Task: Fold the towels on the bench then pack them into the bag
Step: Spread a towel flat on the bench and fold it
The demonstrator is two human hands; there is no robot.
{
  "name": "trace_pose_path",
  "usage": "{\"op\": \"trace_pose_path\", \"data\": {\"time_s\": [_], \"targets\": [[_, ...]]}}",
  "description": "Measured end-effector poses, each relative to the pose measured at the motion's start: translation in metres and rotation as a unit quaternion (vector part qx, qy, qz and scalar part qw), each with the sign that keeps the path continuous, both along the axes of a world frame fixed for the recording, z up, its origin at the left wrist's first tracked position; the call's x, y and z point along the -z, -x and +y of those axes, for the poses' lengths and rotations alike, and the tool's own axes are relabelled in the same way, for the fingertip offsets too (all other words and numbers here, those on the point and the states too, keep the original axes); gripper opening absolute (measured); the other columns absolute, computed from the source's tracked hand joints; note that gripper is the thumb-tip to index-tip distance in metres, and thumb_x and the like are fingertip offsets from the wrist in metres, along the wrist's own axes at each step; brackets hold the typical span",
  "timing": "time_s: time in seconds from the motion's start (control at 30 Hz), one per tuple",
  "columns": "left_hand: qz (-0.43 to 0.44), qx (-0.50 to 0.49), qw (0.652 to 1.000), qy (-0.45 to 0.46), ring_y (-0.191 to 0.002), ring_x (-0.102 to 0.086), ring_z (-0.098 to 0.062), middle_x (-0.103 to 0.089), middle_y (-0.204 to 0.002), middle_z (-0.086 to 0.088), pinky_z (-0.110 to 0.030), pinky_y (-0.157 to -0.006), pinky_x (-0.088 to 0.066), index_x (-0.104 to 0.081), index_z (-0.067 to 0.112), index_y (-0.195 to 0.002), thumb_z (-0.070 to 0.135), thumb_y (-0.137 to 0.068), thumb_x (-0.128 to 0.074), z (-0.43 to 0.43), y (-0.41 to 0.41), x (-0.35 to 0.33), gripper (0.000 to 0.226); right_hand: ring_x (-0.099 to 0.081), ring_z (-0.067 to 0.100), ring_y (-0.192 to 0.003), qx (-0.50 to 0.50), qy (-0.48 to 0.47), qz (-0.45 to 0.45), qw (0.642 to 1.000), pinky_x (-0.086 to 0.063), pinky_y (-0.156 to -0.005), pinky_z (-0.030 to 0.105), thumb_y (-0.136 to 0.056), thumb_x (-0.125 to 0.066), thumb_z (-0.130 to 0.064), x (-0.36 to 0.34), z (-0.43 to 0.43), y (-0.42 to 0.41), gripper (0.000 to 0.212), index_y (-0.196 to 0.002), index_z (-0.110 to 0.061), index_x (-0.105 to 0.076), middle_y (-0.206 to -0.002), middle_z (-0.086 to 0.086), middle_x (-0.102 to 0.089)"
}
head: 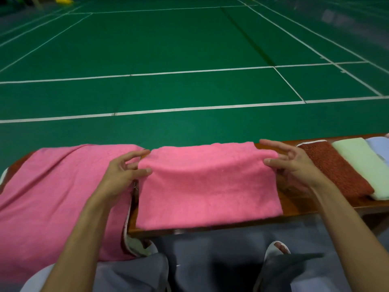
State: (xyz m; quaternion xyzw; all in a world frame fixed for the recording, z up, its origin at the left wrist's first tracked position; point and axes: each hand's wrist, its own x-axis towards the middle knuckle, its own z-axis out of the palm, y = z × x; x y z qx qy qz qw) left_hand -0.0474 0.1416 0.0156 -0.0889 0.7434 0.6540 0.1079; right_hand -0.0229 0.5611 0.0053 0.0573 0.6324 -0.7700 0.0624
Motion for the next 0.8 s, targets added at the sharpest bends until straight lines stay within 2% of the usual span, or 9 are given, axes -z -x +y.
{"op": "trace_pose_path", "data": {"time_s": [0.13,0.2,0.27,0.4,0.5,0.57,0.63,0.7,0.8], "targets": [[0.063,0.006,0.994,0.089,-0.083,-0.075,-0.020,-0.080,-0.093,-0.007,-0.033,-0.072,-0.064,-0.077,0.015,-0.106,-0.009,-0.080,-0.078,-0.006,-0.005,-0.010,0.036,-0.074,0.019,-0.086,-0.036,-0.088,0.019,0.995,-0.062,-0.074,0.025,-0.053,-0.099,-0.022,-0.008,0.013,-0.003,0.073,-0.118,-0.004,-0.073,-0.100,0.017,-0.077],[0.113,-0.011,0.981,0.155,-0.079,-0.076,-0.020,-0.080,-0.083,-0.001,-0.030,-0.068,-0.064,-0.079,0.018,-0.098,-0.006,-0.075,-0.084,-0.007,-0.006,-0.011,0.033,-0.073,0.023,-0.097,-0.025,-0.180,0.050,0.982,-0.061,-0.080,0.026,-0.066,-0.091,-0.011,-0.013,0.013,-0.003,0.046,-0.110,-0.009,-0.076,-0.105,0.019,-0.076],[0.167,-0.032,0.963,0.209,-0.071,-0.075,-0.013,-0.078,-0.075,0.003,-0.025,-0.064,-0.062,-0.079,0.021,-0.092,0.001,-0.070,-0.090,-0.006,-0.005,-0.014,0.032,-0.074,0.021,-0.099,0.003,-0.295,0.085,0.952,-0.061,-0.082,0.026,-0.079,-0.078,0.007,-0.017,0.010,0.000,0.034,-0.108,-0.011,-0.076,-0.101,0.011,-0.078],[0.320,-0.111,0.886,0.317,-0.061,-0.063,0.007,-0.070,-0.069,0.014,-0.004,-0.059,-0.044,-0.076,0.028,-0.082,0.007,-0.073,-0.087,0.006,0.002,-0.022,0.026,-0.074,0.010,-0.085,0.114,-0.473,0.187,0.853,-0.060,-0.083,0.025,-0.086,-0.075,0.001,-0.035,-0.002,0.007,0.026,-0.108,-0.013,-0.078,-0.095,0.000,-0.078],[0.429,-0.180,0.827,0.316,-0.067,-0.058,0.004,-0.068,-0.075,0.008,-0.009,-0.068,-0.042,-0.075,0.015,-0.082,0.001,-0.074,-0.074,0.016,0.010,-0.027,0.017,-0.069,0.009,-0.077,0.211,-0.484,0.316,0.788,-0.055,-0.076,0.019,-0.084,-0.070,0.002,-0.043,-0.011,0.011,0.022,-0.099,-0.011,-0.080,-0.087,0.001,-0.076],[0.475,-0.204,0.795,0.316,-0.072,-0.057,-0.011,-0.065,-0.080,0.000,-0.022,-0.071,-0.045,-0.074,0.009,-0.083,-0.003,-0.072,-0.070,0.016,0.010,-0.026,0.016,-0.069,0.011,-0.079,0.244,-0.453,0.356,0.780,-0.055,-0.079,0.024,-0.084,-0.069,0.002,-0.045,-0.013,0.012,0.019,-0.098,-0.009,-0.078,-0.089,0.002,-0.075],[0.479,-0.209,0.784,0.335,-0.080,-0.053,-0.024,-0.058,-0.083,-0.006,-0.036,-0.069,-0.045,-0.073,0.008,-0.082,-0.004,-0.071,-0.073,0.011,0.005,-0.022,0.016,-0.069,0.018,-0.086,0.228,-0.452,0.361,0.783,-0.055,-0.084,0.030,-0.082,-0.070,0.003,-0.042,-0.009,0.009,0.019,-0.096,-0.007,-0.075,-0.093,0.005,-0.074],[0.442,-0.163,0.793,0.387,-0.084,-0.048,-0.025,-0.052,-0.086,-0.005,-0.037,-0.068,-0.040,-0.071,0.011,-0.078,-0.004,-0.067,-0.076,0.005,-0.007,-0.011,0.020,-0.068,0.022,-0.093,0.166,-0.470,0.350,0.793,-0.053,-0.087,0.033,-0.076,-0.071,0.002,-0.032,-0.002,0.002,0.018,-0.090,-0.009,-0.072,-0.098,0.007,-0.071],[0.310,0.046,0.805,0.503,-0.087,-0.049,-0.025,-0.047,-0.087,0.004,-0.035,-0.065,-0.040,-0.064,0.024,-0.070,0.000,-0.060,-0.080,0.002,-0.027,0.014,0.031,-0.064,0.028,-0.098,0.016,-0.525,0.280,0.804,-0.049,-0.090,0.037,-0.062,-0.070,-0.007,0.000,0.009,-0.015,0.026,-0.075,-0.029,-0.065,-0.100,0.005,-0.065]]}}
